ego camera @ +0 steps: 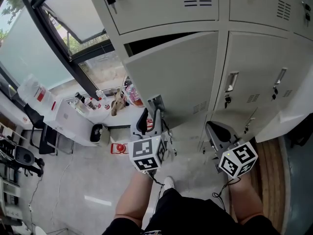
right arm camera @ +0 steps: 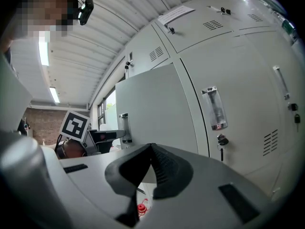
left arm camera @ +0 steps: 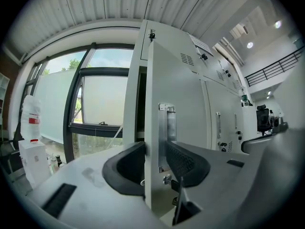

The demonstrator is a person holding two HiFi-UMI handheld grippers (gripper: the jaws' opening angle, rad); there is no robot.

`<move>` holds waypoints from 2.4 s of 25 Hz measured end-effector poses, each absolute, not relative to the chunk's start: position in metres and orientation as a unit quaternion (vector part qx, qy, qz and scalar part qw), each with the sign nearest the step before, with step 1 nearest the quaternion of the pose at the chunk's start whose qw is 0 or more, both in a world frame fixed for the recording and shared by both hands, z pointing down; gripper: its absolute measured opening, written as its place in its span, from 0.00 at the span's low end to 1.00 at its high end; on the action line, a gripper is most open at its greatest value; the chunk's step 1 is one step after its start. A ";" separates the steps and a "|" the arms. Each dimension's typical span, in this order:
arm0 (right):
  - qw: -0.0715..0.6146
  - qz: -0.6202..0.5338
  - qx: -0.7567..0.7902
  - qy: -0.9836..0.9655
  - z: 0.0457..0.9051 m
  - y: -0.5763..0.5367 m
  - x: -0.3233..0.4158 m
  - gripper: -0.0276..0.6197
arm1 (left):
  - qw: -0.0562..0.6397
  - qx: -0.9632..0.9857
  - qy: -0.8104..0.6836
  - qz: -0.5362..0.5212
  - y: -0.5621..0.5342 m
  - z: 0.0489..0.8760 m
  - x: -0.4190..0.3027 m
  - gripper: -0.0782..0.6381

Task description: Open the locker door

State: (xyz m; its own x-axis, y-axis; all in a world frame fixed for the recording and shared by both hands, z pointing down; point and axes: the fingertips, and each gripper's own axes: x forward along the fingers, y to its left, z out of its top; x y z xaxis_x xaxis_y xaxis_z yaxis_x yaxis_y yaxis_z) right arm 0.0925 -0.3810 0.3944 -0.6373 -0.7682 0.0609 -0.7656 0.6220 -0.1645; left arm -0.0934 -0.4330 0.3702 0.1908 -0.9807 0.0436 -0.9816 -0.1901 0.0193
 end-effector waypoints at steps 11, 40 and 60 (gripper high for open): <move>0.030 -0.088 -0.411 0.907 0.381 -0.340 0.111 0.13 | 0.021 0.779 -0.626 0.029 -0.381 0.371 -0.063 0.31; 0.041 -0.083 -0.473 0.876 0.364 -0.237 0.178 0.13 | 0.015 0.877 -0.479 0.041 -0.293 0.356 0.090 0.24; 0.026 -0.070 -0.532 0.844 0.363 -0.197 0.186 0.13 | 0.008 0.922 -0.385 0.028 -0.249 0.362 0.122 0.24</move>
State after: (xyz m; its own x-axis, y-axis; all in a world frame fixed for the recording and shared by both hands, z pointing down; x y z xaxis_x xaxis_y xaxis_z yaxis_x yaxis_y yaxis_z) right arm 0.1861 -0.1972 0.3630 -0.4330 -0.9008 0.0318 -0.8936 0.4244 -0.1460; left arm 0.1217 -0.2495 0.3620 0.7017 -0.7101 0.0583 -0.7110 -0.7032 -0.0077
